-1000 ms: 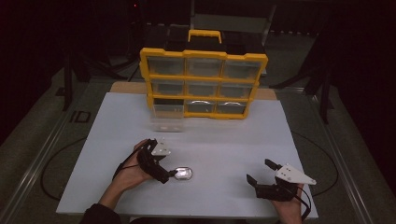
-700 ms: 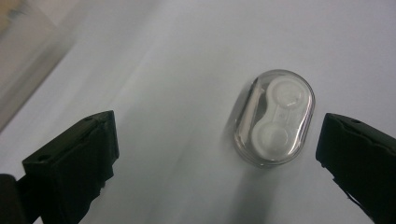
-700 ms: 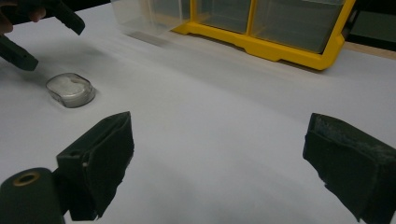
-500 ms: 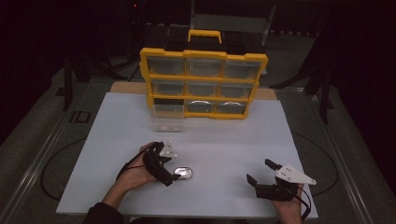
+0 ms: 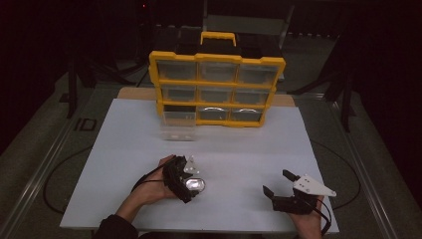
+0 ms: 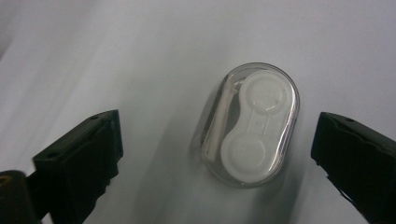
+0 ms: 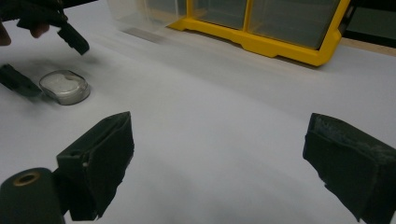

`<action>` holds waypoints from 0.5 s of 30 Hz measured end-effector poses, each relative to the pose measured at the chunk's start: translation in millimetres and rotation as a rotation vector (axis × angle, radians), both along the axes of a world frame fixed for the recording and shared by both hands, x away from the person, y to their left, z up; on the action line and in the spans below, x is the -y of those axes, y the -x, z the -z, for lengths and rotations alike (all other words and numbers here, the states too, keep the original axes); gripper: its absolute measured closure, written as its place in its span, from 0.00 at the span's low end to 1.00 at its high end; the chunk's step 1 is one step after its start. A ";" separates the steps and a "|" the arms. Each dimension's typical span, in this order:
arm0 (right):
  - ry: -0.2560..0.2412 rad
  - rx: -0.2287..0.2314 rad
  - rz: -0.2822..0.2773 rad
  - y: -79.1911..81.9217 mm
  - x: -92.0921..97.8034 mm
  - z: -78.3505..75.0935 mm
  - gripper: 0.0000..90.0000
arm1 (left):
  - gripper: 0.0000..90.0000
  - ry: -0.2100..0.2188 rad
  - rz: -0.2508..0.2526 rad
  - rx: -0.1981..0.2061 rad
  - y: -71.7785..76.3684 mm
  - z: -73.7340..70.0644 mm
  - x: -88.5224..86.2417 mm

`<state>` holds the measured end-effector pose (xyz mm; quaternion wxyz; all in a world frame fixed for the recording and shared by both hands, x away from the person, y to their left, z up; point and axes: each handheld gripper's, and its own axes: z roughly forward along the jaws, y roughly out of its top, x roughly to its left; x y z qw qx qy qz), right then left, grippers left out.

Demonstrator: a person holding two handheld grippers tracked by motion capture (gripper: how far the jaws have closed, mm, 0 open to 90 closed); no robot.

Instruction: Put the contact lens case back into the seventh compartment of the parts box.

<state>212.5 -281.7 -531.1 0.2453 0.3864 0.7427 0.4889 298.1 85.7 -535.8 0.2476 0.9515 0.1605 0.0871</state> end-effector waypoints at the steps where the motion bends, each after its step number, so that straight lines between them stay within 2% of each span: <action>1: 0.000 0.000 0.000 0.1 0.0 -0.1 0.09 | 0.07 0.000 0.001 0.001 0.2 1.0 1.1; 4: 0.001 0.000 0.001 0.1 0.3 -0.2 0.09 | 0.13 -0.007 0.001 0.013 0.0 2.2 3.6; 5: 0.001 0.000 -0.001 0.0 0.3 0.0 0.09 | 0.18 -0.003 0.007 0.006 -0.4 2.5 4.1; 7: 0.000 -0.001 0.000 0.0 0.0 0.0 0.09 | 0.22 -0.007 0.025 -0.006 -1.3 3.0 5.2; 9: -0.001 0.000 -0.003 -0.1 -0.1 0.1 0.09 | 0.31 -0.015 0.043 -0.016 -1.7 4.5 6.7; 13: -0.002 0.001 -0.001 0.0 0.2 -0.1 0.09 | 0.47 0.007 0.083 -0.060 -3.0 4.4 5.0; 15: 0.000 0.000 -0.002 -0.1 0.2 0.1 0.09 | 0.51 0.016 0.078 -0.078 -4.4 5.0 4.0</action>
